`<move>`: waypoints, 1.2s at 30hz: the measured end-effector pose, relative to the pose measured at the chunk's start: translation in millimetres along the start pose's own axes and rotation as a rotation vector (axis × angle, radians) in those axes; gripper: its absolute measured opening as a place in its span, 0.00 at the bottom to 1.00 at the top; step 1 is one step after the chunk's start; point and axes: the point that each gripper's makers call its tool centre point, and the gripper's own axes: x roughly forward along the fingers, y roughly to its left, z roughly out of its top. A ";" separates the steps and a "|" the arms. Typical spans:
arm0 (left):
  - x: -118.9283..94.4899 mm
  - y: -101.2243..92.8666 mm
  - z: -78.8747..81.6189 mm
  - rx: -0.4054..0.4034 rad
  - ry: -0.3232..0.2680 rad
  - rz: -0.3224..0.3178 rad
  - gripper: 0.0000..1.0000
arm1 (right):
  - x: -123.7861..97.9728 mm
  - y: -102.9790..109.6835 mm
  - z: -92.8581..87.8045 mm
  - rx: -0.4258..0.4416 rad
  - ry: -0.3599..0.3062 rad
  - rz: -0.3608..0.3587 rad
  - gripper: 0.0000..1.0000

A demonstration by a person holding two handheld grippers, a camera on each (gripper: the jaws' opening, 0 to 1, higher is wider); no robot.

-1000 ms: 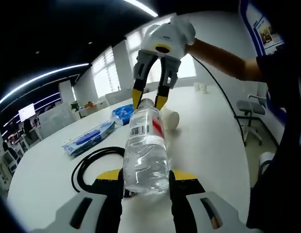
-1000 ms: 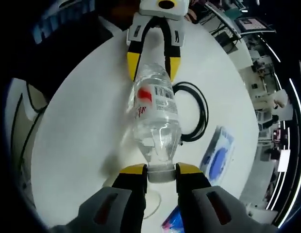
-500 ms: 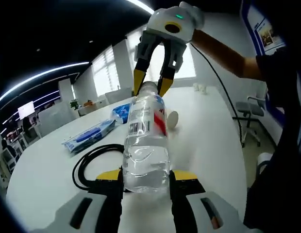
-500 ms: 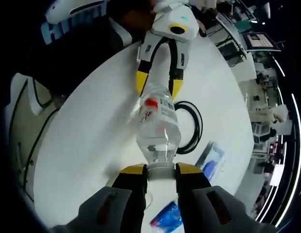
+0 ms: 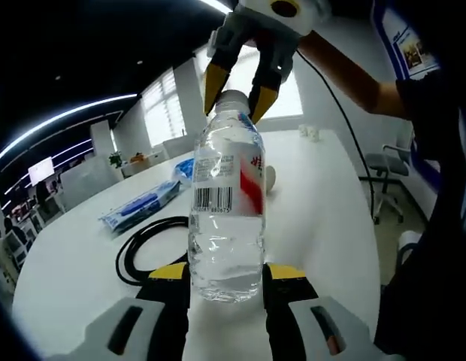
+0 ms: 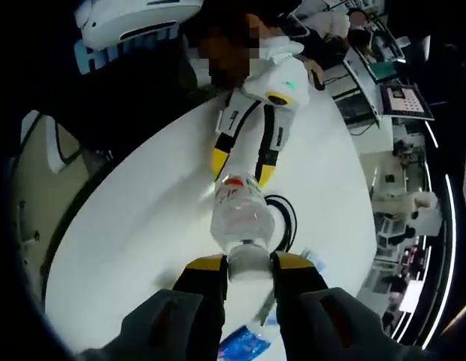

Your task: Arrange the tabletop items into an orderly group along one side of the table until the central work area is clear of visible clutter.

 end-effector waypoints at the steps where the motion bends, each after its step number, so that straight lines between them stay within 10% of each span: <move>1: -0.4 0.0 -0.2 0.000 -0.001 0.001 0.36 | 0.5 -0.1 -0.3 -0.002 0.000 -0.001 0.22; 9: -2.8 1.7 -3.0 -0.006 -0.004 0.000 0.36 | 11.5 -3.6 -6.2 0.001 -0.035 -0.010 0.22; 11: -3.0 2.0 -3.6 -0.007 -0.008 -0.007 0.36 | -34.7 -7.1 62.4 -0.005 -0.047 -0.003 0.22; 36: -7.4 3.3 -11.3 -0.035 -0.018 -0.039 0.37 | -39.6 -29.8 116.1 -0.066 -0.150 0.151 0.23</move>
